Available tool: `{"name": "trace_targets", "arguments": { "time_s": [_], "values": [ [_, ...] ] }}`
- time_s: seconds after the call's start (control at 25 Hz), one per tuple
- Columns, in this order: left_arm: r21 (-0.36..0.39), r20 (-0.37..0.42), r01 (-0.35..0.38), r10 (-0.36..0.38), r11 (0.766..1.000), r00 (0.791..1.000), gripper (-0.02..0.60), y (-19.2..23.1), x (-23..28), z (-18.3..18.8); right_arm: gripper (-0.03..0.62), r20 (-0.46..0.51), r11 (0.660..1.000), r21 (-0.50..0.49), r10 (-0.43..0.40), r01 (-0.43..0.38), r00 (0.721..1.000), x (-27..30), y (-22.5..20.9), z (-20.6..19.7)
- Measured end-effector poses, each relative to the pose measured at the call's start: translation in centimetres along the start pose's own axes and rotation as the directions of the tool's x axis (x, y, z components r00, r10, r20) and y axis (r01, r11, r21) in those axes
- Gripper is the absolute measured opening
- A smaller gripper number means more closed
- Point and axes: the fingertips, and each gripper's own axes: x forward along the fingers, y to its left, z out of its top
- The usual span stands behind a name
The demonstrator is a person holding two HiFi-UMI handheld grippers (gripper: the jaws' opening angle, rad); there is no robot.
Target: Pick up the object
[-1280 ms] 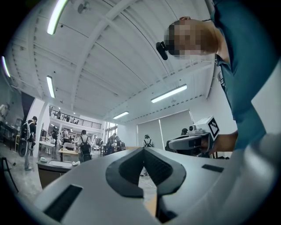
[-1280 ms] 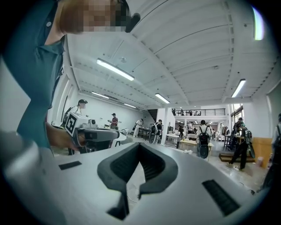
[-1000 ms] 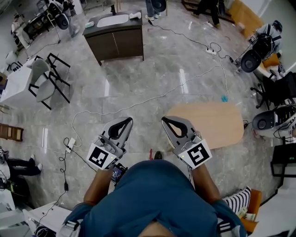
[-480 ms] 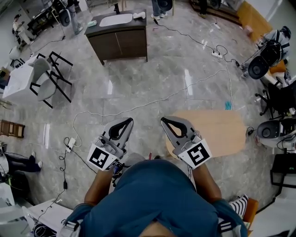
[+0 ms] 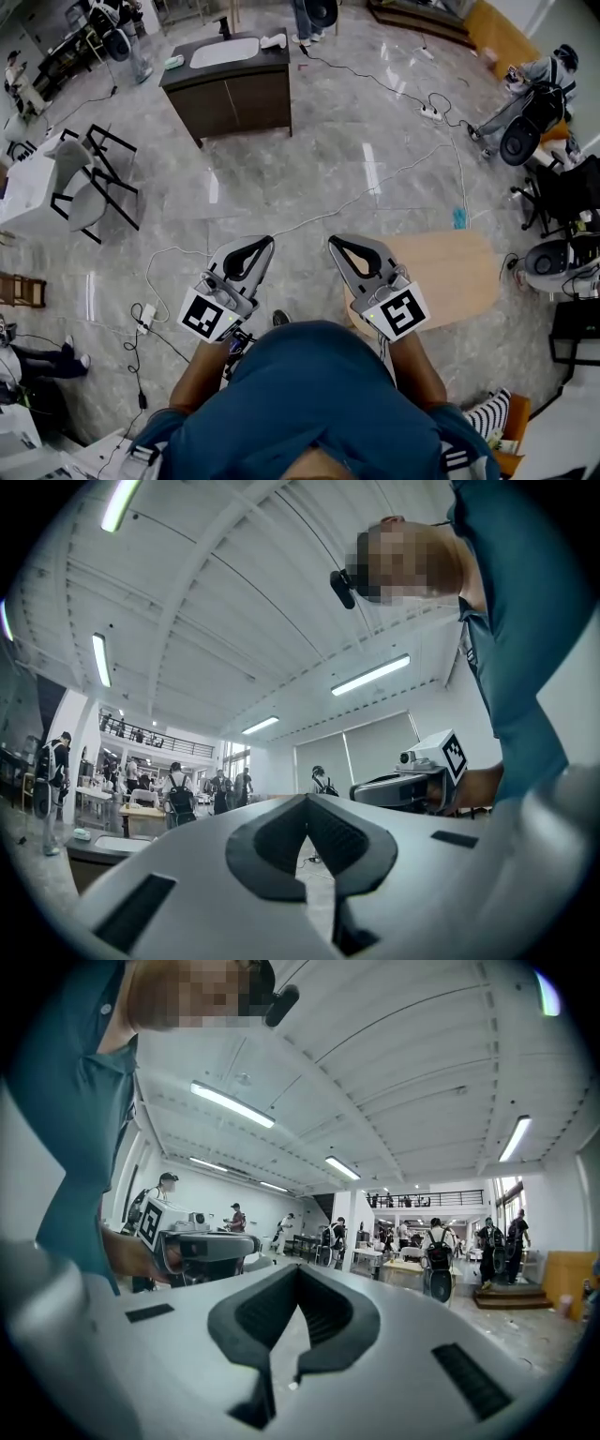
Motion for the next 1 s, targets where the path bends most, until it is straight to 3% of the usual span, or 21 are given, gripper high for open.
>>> {"name": "trace_targets", "arguments": {
  "time_s": [0.24,0.56,1.0],
  "values": [
    [-0.008,0.002,0.04,-0.04,0.999,0.999,0.004,4.5,-0.3,-0.9,0.014,0.008,0.999,-0.013,-0.044,0.044,0.999,4.7,-0.8,0.1],
    [-0.034,0.007,0.029,-0.029,0.999,1.0,0.004,8.9,0.6,-1.9,0.014,-0.02,0.999,-0.01,-0.035,0.035,0.999,8.8,-2.6,-0.6],
    [-0.006,-0.017,-0.053,0.053,0.999,0.998,0.003,15.1,6.4,-3.2,0.014,0.016,0.999,-0.01,0.05,-0.05,0.999,14.5,-10.2,-1.4]
  ]
}}
